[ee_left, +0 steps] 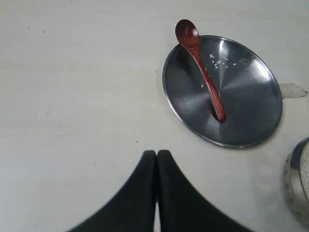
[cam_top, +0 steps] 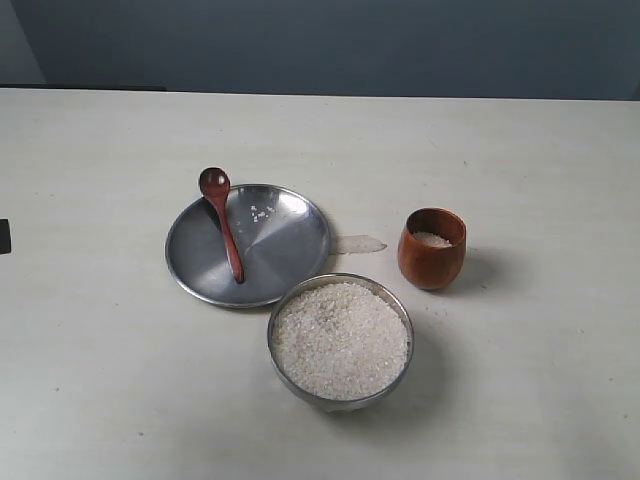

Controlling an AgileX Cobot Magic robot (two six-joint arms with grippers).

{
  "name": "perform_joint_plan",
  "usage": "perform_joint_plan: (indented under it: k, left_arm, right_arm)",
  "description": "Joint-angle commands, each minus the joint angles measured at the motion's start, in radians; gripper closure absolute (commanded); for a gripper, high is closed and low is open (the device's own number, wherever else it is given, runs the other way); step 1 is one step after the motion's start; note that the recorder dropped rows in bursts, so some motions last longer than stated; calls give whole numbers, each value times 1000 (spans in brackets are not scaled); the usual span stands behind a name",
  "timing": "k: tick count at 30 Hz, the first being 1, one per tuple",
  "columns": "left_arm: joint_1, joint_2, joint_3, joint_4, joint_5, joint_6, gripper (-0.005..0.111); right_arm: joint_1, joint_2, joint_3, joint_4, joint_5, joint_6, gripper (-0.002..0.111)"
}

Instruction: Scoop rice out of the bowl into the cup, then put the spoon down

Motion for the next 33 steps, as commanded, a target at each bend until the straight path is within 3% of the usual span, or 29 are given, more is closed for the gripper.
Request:
perform_joint_plan:
  k: [1,5,11,22,33]
  left_arm:
    - [1,1,-4,10,-9,0,106]
    - [1,1,-4,10,-9,0,106]
    - [1,-32,-4,10,-7,0,106]
    - [1,-251,-4,13,-7,0,106]
    - [1,-351,-4,13,-7,0,106]
  right_arm:
    - [-4,-7,4,7,-16,-5,108]
    - [-4,-7,4,7,-16,-5,108]
    - [96,-7,4,7,-16,-5,108]
    - [96,-7,4,10,-16,-5,108]
    - [96,-7,4,10,-16,-5,108]
